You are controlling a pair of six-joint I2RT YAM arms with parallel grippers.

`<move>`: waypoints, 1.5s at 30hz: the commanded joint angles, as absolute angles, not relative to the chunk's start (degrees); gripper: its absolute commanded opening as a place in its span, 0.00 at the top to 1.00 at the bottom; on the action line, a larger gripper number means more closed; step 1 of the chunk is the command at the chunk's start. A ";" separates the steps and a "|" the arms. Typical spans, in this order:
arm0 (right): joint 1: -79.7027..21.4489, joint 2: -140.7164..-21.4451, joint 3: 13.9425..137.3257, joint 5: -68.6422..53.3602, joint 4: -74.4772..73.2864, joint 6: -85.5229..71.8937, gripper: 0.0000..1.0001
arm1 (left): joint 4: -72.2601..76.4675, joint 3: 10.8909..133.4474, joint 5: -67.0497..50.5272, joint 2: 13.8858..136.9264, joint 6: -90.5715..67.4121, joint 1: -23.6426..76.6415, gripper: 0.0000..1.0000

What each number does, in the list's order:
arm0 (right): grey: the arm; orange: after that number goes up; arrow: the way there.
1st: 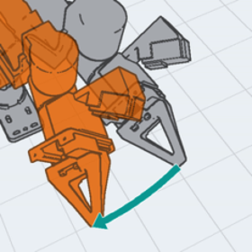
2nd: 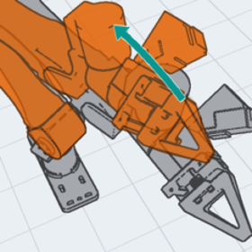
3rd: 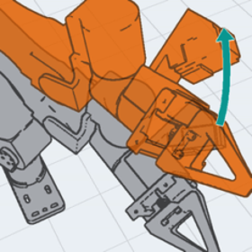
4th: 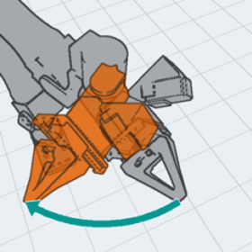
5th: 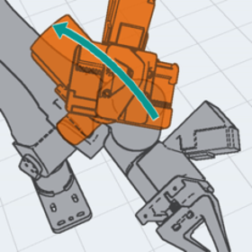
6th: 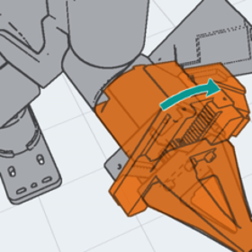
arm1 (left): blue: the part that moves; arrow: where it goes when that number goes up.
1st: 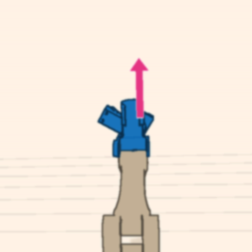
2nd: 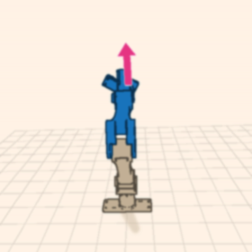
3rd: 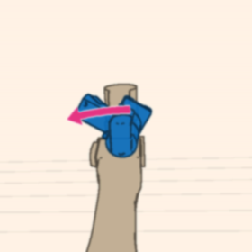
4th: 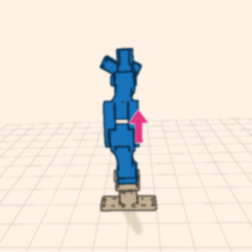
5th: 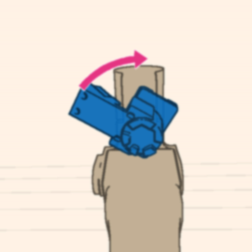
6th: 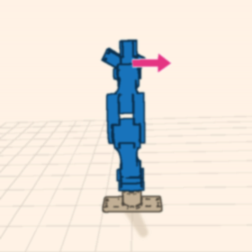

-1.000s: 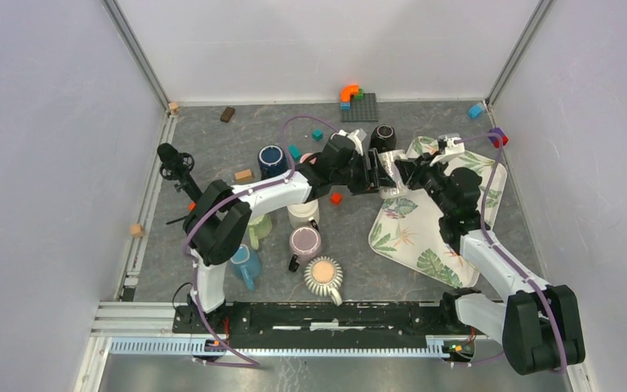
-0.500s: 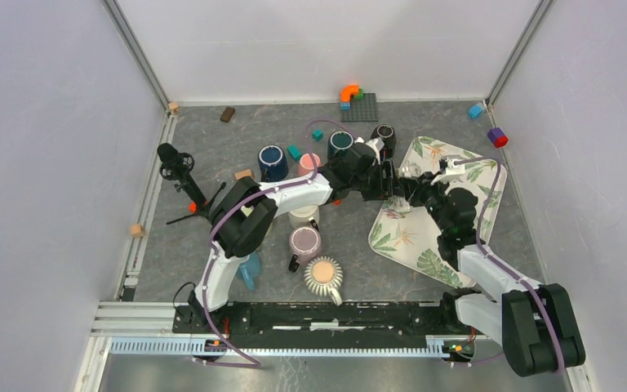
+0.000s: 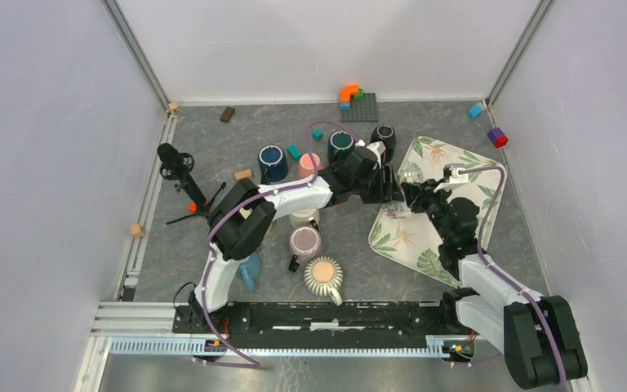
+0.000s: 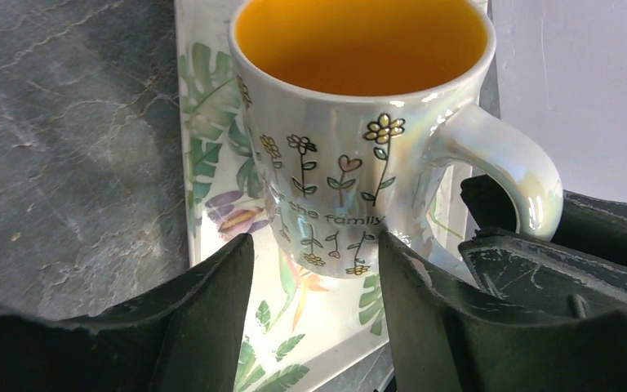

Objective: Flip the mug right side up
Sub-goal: Place the cup on the tray.

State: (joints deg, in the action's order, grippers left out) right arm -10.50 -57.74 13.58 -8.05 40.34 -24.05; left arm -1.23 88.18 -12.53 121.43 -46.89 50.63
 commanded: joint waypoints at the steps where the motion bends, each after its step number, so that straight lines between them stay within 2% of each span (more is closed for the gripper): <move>1: -10.88 -53.89 12.51 -8.61 46.84 -25.65 0.90 | -2.85 86.86 -8.57 117.72 -42.98 50.21 0.38; 10: -10.84 -49.89 4.53 -10.35 50.81 -26.85 0.92 | -4.73 85.04 -9.94 114.27 -44.01 50.21 0.45; 15: -10.88 -48.11 1.77 -11.18 51.18 -26.07 0.95 | -5.12 83.63 -12.61 111.47 -50.39 49.45 0.49; 22: -10.87 -46.45 -3.32 -10.69 51.53 -26.50 0.96 | -6.18 84.12 -14.04 108.54 -55.19 49.09 0.48; 34: -11.54 -41.98 -5.68 -8.60 44.30 -24.86 0.93 | -14.04 93.66 -12.23 111.18 -55.97 51.49 0.38; 45: -14.79 -40.41 -6.19 -3.51 41.06 -19.66 0.92 | -37.16 113.30 -9.68 120.46 -54.31 53.26 0.39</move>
State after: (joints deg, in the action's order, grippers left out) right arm -13.67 -40.53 1.04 -6.90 42.76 -23.59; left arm -26.50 107.18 -11.42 117.45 -54.06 53.01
